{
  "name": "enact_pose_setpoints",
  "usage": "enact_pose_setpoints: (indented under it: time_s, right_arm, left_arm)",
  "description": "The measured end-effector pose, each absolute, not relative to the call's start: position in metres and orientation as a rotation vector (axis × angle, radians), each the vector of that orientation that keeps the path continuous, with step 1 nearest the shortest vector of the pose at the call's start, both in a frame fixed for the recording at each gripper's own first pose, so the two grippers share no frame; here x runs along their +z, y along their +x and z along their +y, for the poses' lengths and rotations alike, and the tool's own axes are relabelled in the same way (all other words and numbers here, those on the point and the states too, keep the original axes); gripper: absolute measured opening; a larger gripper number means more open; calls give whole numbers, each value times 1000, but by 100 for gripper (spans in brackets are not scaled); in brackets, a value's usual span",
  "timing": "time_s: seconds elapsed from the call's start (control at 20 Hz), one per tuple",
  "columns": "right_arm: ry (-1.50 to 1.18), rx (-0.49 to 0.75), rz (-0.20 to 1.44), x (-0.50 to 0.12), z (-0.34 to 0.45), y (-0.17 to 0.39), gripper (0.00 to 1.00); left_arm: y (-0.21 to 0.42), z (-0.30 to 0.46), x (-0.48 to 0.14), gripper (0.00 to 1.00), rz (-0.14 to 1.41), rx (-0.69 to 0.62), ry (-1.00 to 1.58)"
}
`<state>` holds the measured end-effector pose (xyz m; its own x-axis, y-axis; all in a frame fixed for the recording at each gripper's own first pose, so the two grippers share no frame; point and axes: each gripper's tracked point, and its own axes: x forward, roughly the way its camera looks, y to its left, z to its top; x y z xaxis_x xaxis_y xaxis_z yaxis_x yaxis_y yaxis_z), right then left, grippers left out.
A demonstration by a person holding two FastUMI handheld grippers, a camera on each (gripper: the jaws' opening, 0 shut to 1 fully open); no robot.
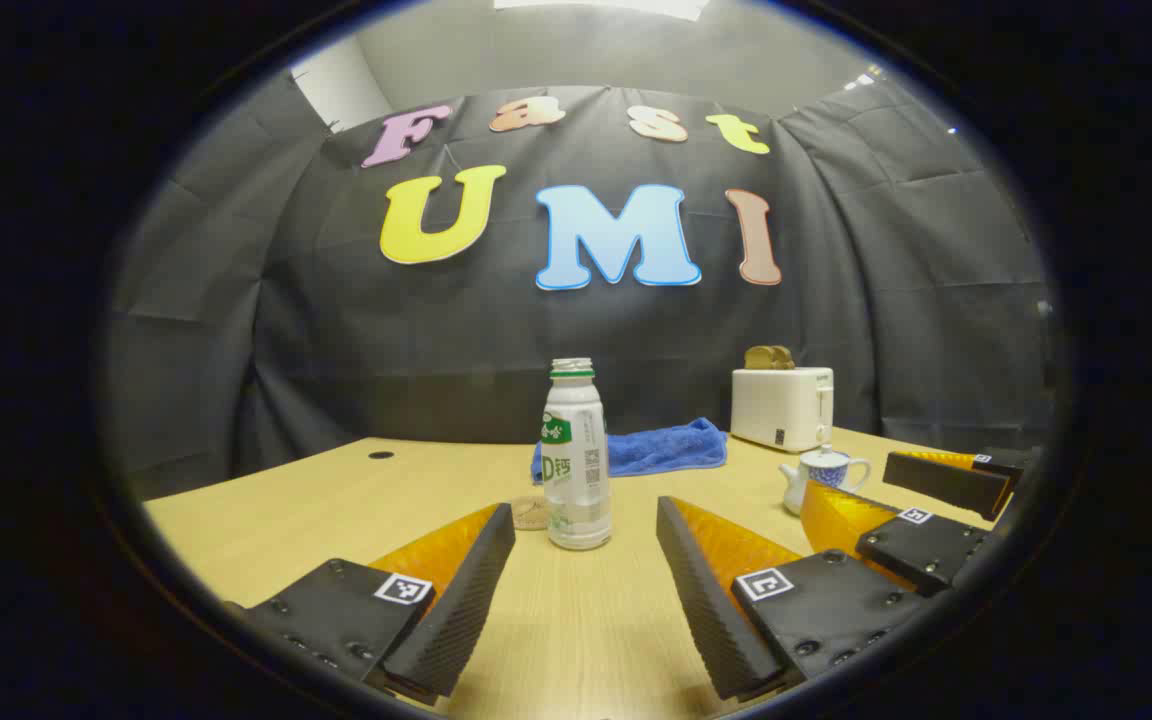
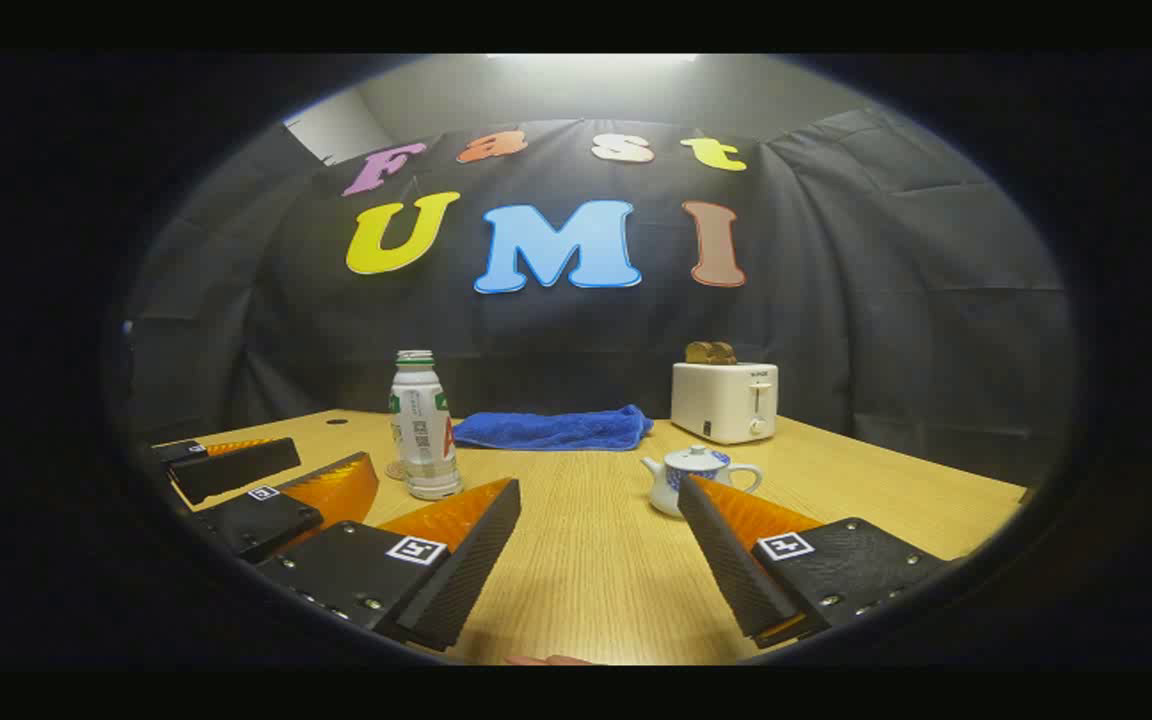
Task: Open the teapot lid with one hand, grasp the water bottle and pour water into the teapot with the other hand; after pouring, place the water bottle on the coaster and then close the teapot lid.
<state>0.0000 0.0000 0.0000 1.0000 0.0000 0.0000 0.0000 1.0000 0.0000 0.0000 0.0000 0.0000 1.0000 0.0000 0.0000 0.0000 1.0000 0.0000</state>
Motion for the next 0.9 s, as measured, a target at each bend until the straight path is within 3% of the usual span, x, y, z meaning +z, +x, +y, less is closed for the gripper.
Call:
enact_pose_setpoints:
  time_s: [0.05,0.9]
  right_arm:
    - [0,0,0,-1,0,0,97]
    - [0,-7,-4,1,-1,0,98]
  left_arm:
    - [1,0,-1,95,-4,0,0]
    - [1,1,-1,95,-3,8,-1]
